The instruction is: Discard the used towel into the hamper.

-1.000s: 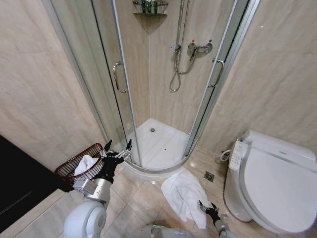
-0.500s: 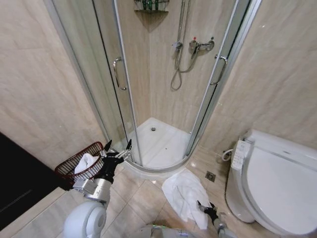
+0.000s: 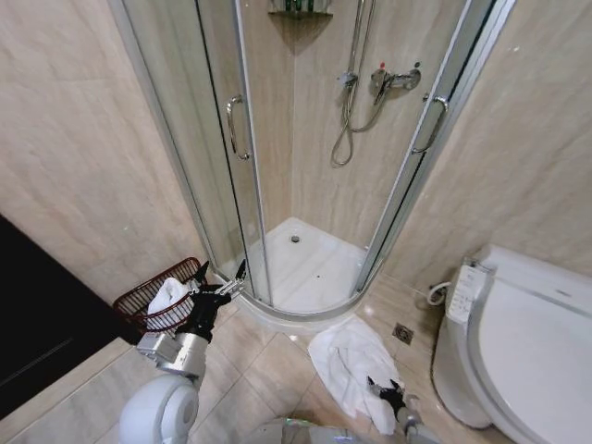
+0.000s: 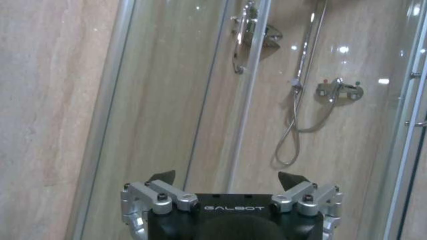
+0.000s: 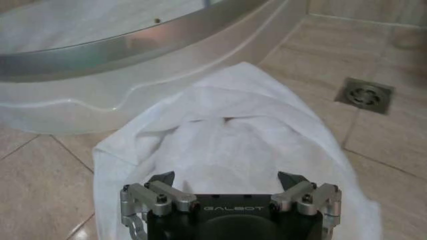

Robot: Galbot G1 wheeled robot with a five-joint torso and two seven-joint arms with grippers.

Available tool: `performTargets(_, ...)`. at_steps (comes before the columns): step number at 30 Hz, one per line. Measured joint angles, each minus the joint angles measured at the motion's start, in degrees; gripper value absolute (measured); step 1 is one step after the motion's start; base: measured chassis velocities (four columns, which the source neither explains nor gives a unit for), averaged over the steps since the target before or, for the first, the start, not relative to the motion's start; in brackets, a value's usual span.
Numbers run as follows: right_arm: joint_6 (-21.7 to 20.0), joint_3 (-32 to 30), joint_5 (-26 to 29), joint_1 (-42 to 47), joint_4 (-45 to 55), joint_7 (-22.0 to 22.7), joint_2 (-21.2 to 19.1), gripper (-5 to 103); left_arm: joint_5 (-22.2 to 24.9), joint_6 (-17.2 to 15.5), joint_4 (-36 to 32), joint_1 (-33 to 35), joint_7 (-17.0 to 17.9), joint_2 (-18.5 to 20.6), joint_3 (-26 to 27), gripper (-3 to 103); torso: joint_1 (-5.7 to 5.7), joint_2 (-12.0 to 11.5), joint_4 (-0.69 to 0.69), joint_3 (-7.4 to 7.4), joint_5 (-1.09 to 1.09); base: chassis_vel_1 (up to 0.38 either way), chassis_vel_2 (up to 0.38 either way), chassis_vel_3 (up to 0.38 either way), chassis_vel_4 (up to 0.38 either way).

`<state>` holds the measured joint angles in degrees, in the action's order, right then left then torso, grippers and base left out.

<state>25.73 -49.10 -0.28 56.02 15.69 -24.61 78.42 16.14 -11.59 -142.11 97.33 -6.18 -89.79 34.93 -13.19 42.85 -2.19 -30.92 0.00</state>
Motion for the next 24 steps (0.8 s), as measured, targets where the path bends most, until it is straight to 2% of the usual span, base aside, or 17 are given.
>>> performTargets(5,1.19,-1.53,-3.02,-0.59,-0.51,1.76,0.65,100,0.00,0.00,0.00,0.00,0.00,0.00,0.00,100,0.51,-1.28,0.00,0.77,0.00,0.000,0.000,0.000,0.000)
performTargets(12,0.00,-1.84,-5.66,-0.62,-0.63,6.80,-0.46,100,0.00,0.00,0.00,0.00,0.00,0.00,0.00,100,1.32,-3.17,0.00,1.87,-0.01,0.000,0.000,0.000,0.000)
performTargets(21,-0.86,-2.29,-6.91,-1.29,-1.07,9.52,-0.59,100,0.00,0.00,0.00,0.00,0.00,0.00,0.00,100,2.13,-5.08,0.00,2.96,-0.01,0.000,0.000,0.000,0.000)
performTargets(24,-1.92,-2.46,-9.21,-1.61,-0.97,13.52,-0.07,100,0.00,0.00,0.00,0.00,0.00,0.00,0.00,100,2.50,-6.00,0.00,3.50,0.00,0.000,0.000,0.000,0.000)
